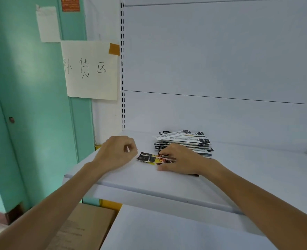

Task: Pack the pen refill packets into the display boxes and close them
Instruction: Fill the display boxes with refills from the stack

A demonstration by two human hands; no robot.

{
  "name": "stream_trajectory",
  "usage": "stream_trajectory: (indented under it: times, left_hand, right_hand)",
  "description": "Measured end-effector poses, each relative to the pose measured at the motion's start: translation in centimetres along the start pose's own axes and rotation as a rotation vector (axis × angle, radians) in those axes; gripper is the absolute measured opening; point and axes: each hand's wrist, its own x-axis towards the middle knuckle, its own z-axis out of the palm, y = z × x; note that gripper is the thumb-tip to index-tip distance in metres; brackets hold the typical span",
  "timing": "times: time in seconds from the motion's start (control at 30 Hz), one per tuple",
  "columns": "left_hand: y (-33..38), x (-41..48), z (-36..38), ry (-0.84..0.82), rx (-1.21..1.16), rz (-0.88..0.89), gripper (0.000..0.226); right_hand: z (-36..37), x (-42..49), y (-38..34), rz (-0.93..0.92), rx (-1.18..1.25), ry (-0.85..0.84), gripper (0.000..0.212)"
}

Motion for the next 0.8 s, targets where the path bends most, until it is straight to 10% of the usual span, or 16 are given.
stream_trajectory:
  times: [0.3,0.8]
  left_hand:
    - [1.9,0.7,2.3,-0.416,0.097,0.124,0.029]
    - [5.6,0.9,3.0,-0.374,0.404,0.248,0.022]
  right_hand:
    - [-0.4,-0.1,-1.9,-0.053,0.054,0.037,0.033]
    - [-1.1,-1.5,-1.1,-0.018,-0.045,0.072,0.017]
